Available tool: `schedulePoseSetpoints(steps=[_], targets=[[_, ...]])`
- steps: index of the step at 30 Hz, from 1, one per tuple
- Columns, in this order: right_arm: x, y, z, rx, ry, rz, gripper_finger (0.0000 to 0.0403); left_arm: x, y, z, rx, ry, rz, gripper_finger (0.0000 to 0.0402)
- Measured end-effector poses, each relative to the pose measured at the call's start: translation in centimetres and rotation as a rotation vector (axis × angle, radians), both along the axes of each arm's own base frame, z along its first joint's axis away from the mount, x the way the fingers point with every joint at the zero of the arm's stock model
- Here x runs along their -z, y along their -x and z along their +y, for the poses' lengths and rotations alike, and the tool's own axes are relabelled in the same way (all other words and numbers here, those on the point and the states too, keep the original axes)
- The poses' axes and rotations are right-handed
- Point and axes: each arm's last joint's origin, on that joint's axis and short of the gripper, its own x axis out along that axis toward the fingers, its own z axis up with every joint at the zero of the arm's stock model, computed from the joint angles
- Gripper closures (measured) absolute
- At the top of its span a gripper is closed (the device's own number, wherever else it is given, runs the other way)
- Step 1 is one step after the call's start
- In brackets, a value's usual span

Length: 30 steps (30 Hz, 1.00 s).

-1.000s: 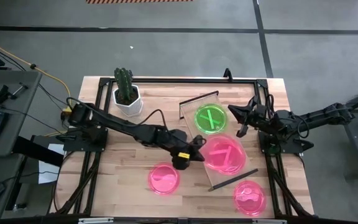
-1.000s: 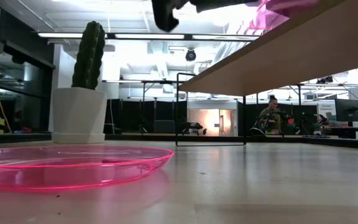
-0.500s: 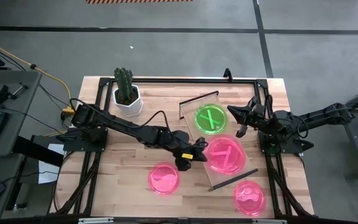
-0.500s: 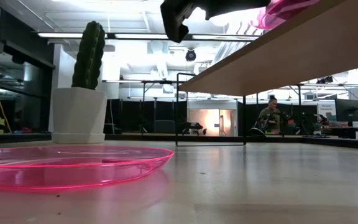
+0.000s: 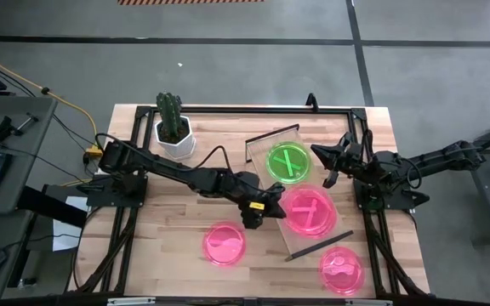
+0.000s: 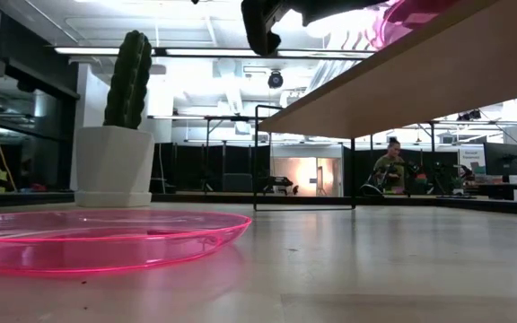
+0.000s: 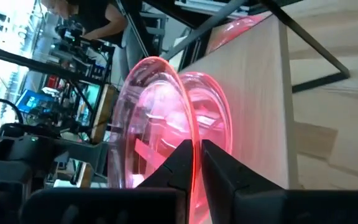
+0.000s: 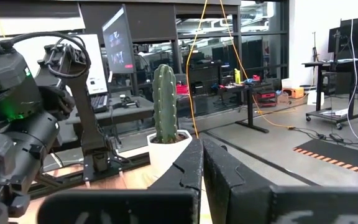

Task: Place and stack plates onto a shelf
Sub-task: Stack the top left pink plate on top of the other pink plate on the shelf, then stack the left pink plate on top of the other pink plate on the shelf

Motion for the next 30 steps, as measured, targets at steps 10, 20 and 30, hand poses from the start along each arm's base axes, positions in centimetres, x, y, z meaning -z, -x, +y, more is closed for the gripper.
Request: schedulePoseSetpoints(steps=[10,20,30], targets=[[0.0,0.0,0.0,0.0,0.0,0.002,0.0403,2.5,-1.5,0.1,-0.041,-0.03,-0.025,0.0329],[0.2,0.0,0.0,0.0,0.004,0.018,0.0403,1.8,-1.2,0.8,-0.318,-0.049,-0.017,0.0307],[0.8,-0.1,0.0,0.0,0.018,0.082,0.0403,-3.1,4.8,6.1,-0.407,0.465,0.291,0.0309]])
